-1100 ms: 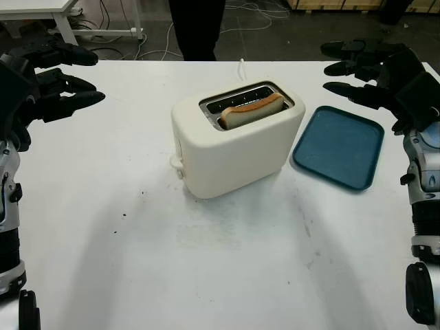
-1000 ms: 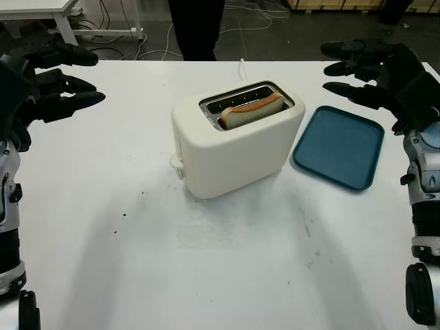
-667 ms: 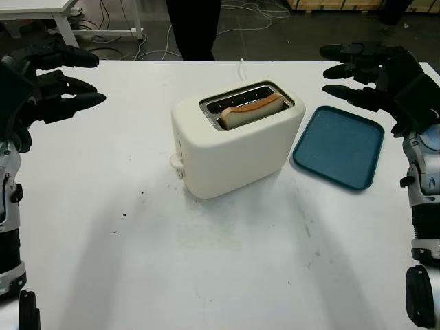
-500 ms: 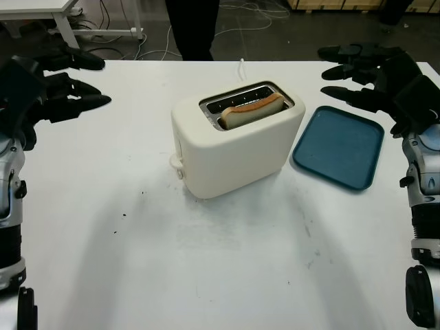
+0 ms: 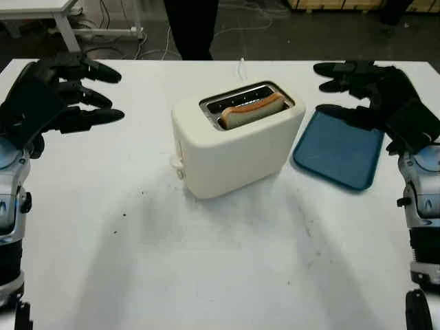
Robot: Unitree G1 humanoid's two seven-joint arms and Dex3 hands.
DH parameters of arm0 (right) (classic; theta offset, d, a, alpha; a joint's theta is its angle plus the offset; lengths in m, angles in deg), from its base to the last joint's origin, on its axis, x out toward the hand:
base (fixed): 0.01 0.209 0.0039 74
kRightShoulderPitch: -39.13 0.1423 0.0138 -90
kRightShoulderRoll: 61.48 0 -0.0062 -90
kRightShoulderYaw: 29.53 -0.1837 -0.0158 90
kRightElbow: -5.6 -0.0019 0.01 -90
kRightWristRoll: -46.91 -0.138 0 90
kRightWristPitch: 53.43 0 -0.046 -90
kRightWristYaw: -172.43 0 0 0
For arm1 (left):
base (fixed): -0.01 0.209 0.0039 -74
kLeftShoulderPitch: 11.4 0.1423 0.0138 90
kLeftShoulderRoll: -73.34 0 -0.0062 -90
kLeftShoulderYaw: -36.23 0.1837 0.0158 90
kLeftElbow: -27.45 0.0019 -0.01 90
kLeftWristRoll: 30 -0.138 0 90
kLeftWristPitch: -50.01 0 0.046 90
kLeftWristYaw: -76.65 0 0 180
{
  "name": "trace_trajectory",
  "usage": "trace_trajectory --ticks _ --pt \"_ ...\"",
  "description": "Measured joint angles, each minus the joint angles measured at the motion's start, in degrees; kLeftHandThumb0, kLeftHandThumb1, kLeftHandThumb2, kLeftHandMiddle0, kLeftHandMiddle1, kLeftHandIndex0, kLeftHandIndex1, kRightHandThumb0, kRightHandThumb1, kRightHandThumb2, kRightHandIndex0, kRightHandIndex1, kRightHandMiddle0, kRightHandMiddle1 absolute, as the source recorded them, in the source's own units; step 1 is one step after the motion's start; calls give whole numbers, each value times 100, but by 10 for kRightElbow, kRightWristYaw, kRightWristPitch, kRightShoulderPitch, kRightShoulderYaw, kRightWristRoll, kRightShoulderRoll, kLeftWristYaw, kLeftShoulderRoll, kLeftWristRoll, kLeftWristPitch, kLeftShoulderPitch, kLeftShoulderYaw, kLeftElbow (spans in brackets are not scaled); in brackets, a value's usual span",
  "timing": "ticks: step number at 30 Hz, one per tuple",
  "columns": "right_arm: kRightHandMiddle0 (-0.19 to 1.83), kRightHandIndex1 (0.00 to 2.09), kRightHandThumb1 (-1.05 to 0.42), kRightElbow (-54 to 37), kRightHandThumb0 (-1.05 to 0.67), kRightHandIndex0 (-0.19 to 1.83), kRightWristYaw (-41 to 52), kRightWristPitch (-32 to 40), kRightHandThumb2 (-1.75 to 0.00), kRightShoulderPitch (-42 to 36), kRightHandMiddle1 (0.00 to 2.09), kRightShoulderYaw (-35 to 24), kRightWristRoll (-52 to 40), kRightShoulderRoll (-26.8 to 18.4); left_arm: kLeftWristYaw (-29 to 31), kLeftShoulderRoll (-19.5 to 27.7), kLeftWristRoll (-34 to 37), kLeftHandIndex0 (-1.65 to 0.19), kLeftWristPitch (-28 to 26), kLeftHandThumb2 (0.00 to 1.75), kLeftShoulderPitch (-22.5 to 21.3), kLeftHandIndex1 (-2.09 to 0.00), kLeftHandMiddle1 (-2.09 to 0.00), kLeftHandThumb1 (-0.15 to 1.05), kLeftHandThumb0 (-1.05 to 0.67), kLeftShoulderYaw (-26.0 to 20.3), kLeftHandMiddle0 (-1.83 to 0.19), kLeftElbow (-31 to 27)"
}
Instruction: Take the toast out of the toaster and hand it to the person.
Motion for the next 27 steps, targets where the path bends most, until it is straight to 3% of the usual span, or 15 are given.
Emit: trace_trajectory --ticks 6,27 --pt "65 85 -80 -14 -65 24 -1 19 0 -24 1 -6 -15 11 -5 -11 1 -57 -22 1 19 -76 -95 65 -105 -7 -58 -27" --pt "66 85 -82 -5 -71 26 -6 11 0 -26 1 -15 -14 8 -9 -14 1 -54 -30 0 37 -78 -95 67 -105 -19 -57 -39"
